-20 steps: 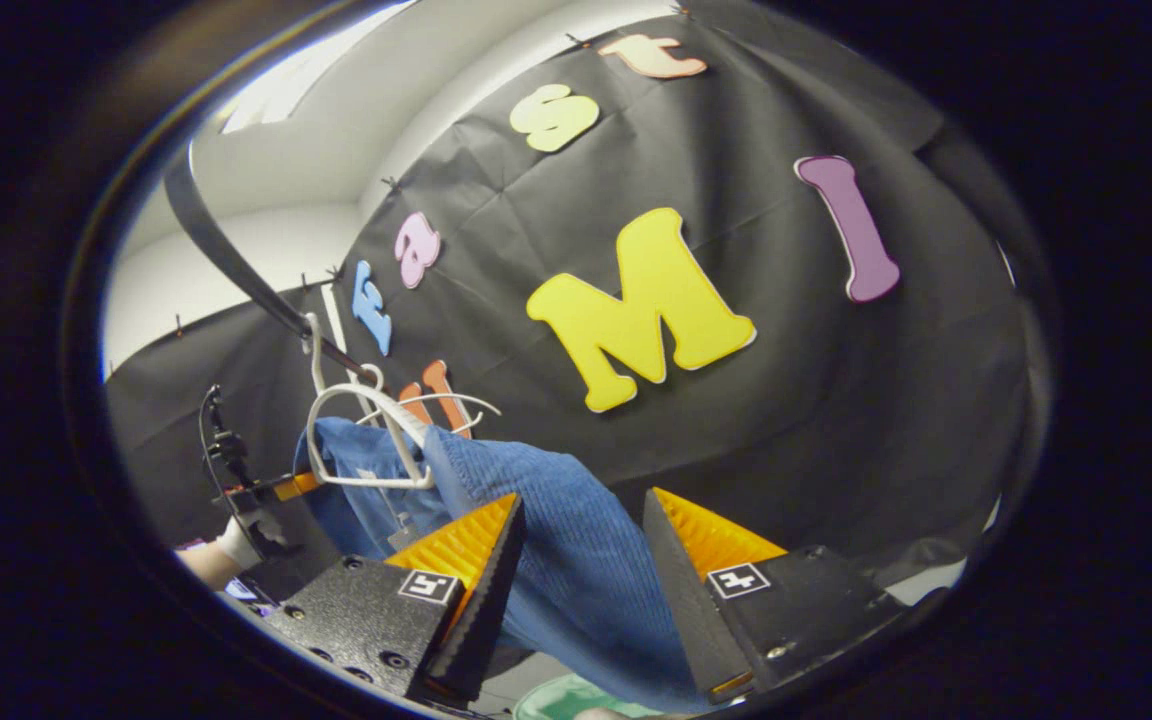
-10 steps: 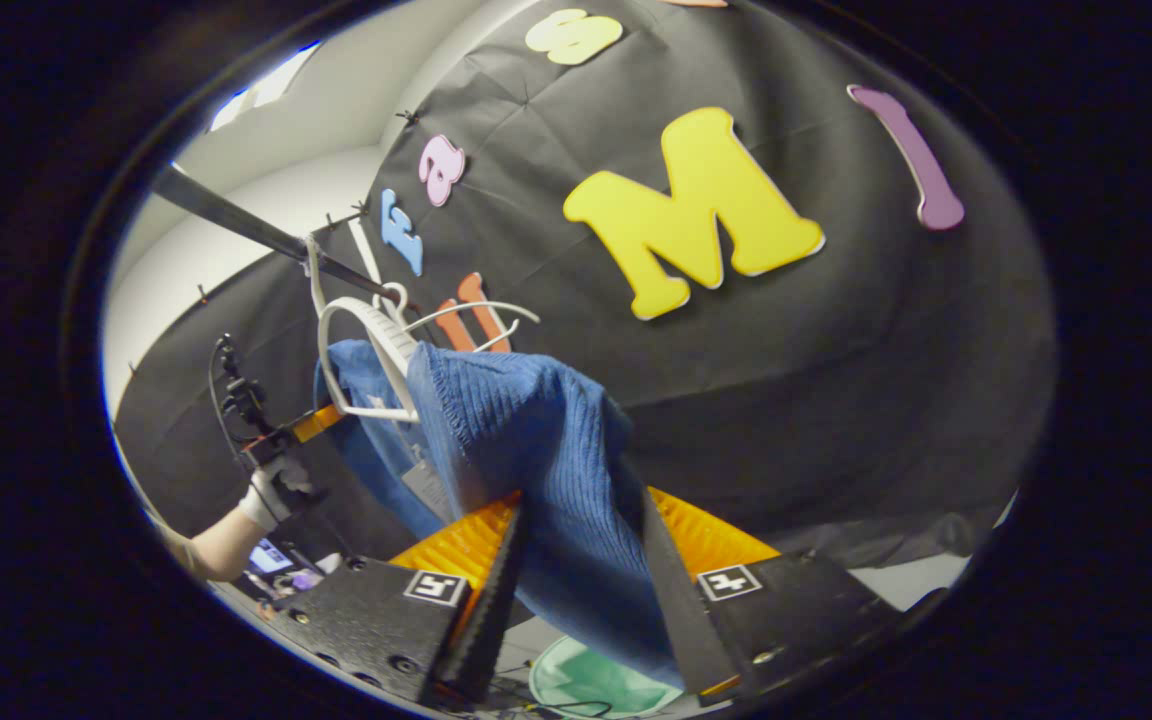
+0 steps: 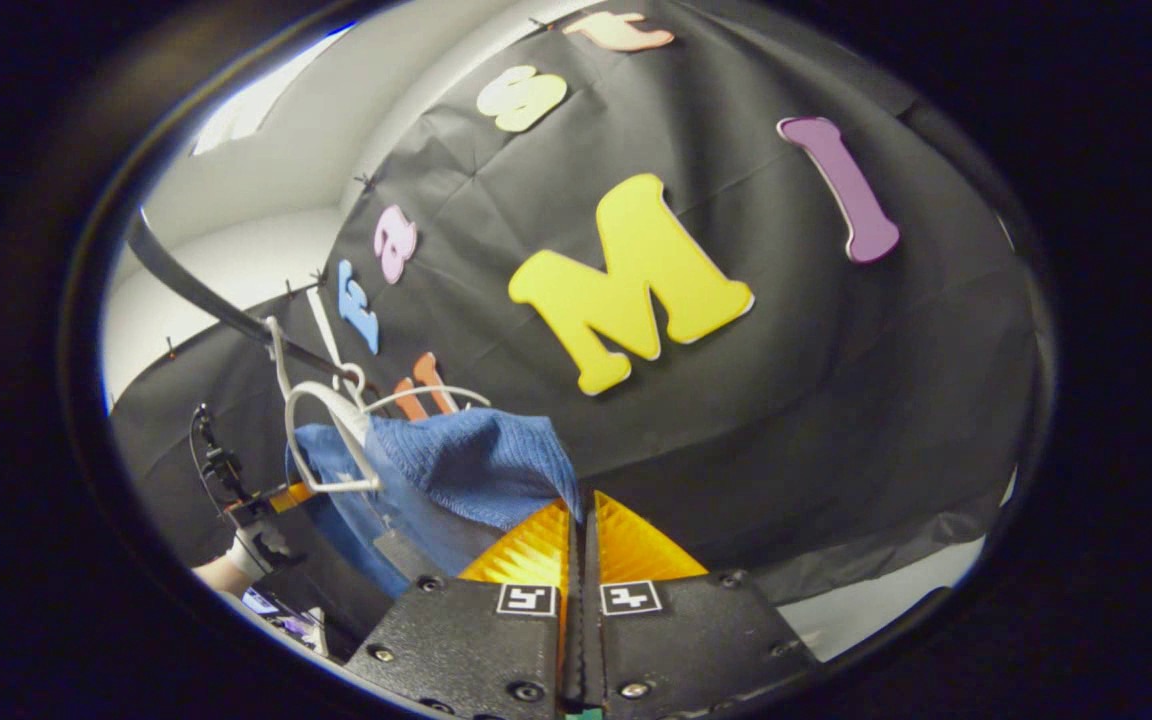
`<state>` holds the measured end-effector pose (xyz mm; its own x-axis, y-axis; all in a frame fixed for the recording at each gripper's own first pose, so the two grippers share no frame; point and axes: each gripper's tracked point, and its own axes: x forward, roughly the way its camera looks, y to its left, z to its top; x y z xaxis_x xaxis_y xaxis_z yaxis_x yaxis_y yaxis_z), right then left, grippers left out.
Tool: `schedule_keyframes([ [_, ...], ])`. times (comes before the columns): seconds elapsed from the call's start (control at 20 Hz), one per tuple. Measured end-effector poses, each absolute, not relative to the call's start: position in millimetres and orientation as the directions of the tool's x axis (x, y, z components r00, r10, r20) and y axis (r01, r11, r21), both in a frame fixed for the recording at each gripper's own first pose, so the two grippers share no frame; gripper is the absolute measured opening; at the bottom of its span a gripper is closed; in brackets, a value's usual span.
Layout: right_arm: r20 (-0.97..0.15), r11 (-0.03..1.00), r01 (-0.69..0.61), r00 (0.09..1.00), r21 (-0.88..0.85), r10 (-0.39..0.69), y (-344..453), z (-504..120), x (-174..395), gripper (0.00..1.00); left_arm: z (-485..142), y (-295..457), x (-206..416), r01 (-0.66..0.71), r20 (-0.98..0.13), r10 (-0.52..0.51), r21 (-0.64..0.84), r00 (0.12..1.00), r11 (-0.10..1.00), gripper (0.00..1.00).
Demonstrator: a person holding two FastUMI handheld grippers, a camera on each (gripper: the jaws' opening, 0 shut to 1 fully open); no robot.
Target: Grasp the clothes on the hanger with both hands and then place them into the laundry hamper below.
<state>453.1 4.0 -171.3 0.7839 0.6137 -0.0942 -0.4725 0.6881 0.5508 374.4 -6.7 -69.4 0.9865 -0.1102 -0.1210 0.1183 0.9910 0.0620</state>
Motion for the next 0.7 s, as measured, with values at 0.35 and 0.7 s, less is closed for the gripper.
schedule_keyframes([
  [0.35, -0.061, 0.712, -0.418, 0.839, 0.564, 0.541, 4, -142, 495, 0.03, -84, 9, 384, 0.099, -0.165, -0.098, -0.004, 0.981, 0.995, 0.04],
  [0.7, -0.189, 0.708, -0.388, 0.786, 0.590, 0.588, 35, -208, 484, 0.03, -145, 18, 373, 0.099, -0.272, -0.090, 0.018, 0.958, 0.995, 0.00],
])
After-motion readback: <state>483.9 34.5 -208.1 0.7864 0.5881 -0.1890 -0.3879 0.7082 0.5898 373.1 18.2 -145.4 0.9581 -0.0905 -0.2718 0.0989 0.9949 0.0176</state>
